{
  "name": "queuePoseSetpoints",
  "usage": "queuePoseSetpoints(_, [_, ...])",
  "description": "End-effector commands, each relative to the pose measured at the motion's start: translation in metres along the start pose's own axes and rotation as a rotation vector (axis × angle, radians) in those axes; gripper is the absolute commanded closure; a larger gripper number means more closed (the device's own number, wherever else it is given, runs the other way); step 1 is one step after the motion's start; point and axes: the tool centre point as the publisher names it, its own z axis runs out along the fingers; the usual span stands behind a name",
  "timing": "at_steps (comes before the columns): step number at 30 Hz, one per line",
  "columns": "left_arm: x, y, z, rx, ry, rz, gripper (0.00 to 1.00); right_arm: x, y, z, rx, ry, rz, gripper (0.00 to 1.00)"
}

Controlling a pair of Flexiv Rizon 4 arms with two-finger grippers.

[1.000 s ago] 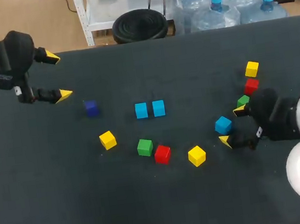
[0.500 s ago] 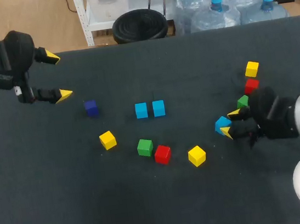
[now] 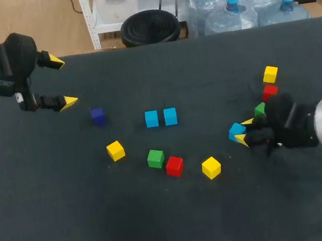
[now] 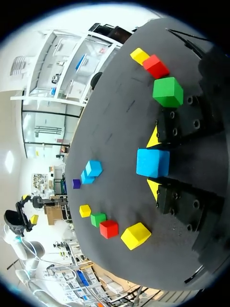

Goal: Place the blue cubes, place green cubes on the blue cubes, place the yellow cubes on the green cubes, then place the red cubes on the yellow cubes, and place purple cube on the red cubes.

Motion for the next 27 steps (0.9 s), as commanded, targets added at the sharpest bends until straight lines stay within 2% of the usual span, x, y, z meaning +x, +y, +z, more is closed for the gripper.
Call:
queuePoseSetpoints(1, [0.002,-0.001,-0.001,-0.002,-0.009,0.003,0.00,-0.005,-0.009,-0.005,-0.054,-0.014,-0.032,1.00])
queuePoseSetpoints(6, [0.002,-0.001,-0.001,-0.002,-0.009,0.003,0.00,-0.021,-0.015,-0.016,-0.117,0.000,-0.106,1.00])
queuePoseSetpoints(14, [0.002,-0.001,-0.001,-0.002,-0.009,0.003,0.00,-0.047,-0.025,-0.038,-0.231,0.071,-0.211,1.00])
queuePoseSetpoints(27, [0.002,-0.001,-0.001,-0.002,-0.009,0.003,0.00,-0.074,-0.040,-0.061,-0.368,0.112,-0.318,1.00])
